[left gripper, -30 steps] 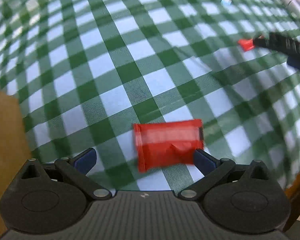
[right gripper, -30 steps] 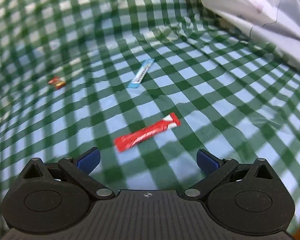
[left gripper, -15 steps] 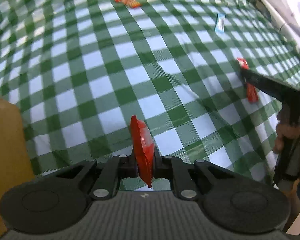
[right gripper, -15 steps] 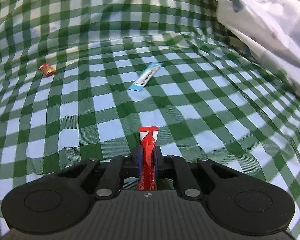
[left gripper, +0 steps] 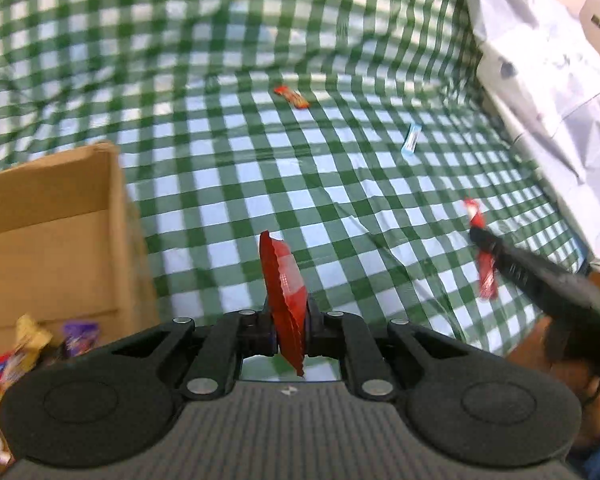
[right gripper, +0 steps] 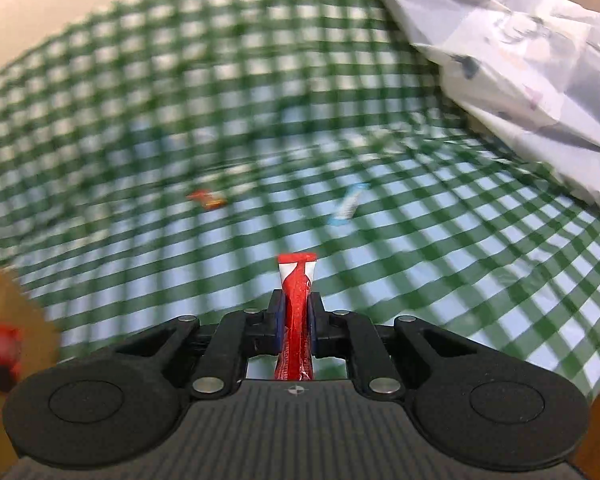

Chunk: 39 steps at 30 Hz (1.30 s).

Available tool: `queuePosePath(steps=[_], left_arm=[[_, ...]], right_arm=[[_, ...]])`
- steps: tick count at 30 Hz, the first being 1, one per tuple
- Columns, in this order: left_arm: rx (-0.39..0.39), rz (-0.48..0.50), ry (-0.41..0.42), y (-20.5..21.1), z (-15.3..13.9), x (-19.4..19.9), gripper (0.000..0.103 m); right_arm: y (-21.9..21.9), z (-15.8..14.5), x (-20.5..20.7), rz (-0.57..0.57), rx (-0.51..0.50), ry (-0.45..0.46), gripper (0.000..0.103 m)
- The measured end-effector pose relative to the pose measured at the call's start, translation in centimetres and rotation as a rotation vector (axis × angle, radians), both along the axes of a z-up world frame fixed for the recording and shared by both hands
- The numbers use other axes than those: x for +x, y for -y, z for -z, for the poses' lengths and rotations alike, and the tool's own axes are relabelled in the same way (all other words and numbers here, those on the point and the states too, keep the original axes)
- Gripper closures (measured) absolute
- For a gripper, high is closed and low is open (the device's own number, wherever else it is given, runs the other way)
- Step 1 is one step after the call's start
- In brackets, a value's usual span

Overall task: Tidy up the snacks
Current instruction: 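Carry the red wrapper and red stick over the box with both tools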

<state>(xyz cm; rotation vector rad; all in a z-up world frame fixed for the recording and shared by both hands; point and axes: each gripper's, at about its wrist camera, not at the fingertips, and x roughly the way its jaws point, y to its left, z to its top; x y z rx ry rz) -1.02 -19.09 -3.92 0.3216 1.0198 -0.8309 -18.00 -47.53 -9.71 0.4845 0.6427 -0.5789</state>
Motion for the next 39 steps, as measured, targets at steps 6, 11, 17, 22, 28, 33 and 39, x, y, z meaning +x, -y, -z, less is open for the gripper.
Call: queuePosePath(steps=[6,11,17,22,28,33,39], left_arm=[[-0.016,-0.082,0.041,-8.6,-3.8,-2.7,0.091],[-0.017,-0.174,0.053,-16.4,-5.4,-3.9,0.091],[-0.034,-0.242,0.076,-24.2,-6.2,-5.8,0.091],[-0.062,-0.266,0.094,-28.5,-6.4,-7.6,0.091],[-0.101,-0.271,0.091,-31.0,-6.3,-9.3,0.091],[-0.133,-0.276,0.087,-31.7,-6.5,-9.9,0.091],[-0.152,-0.283,0.093,-32.4,-6.8,-10.2,0.091]], right_arm=[[-9.9,-4.6,-2.6,-0.181,0.041,0.046,0.091],[-17.4,-7.3,-3.6,-0.341,0.089,0.057,0.091],[-24.9,-10.3,-4.7,-0.485,0.103,0.053,0.091],[-29.4,-11.6,-5.5,-0.562,0.078,0.034,0.091],[-31.8,-12.6,-6.5,-0.587,0.026,0.027,0.091],[-32.7,-13.3,-7.4,-0.594,-0.013,0.027,0.091],[-33.2,-13.7,-7.7,-0.595,-0.035,0.027,0.091]])
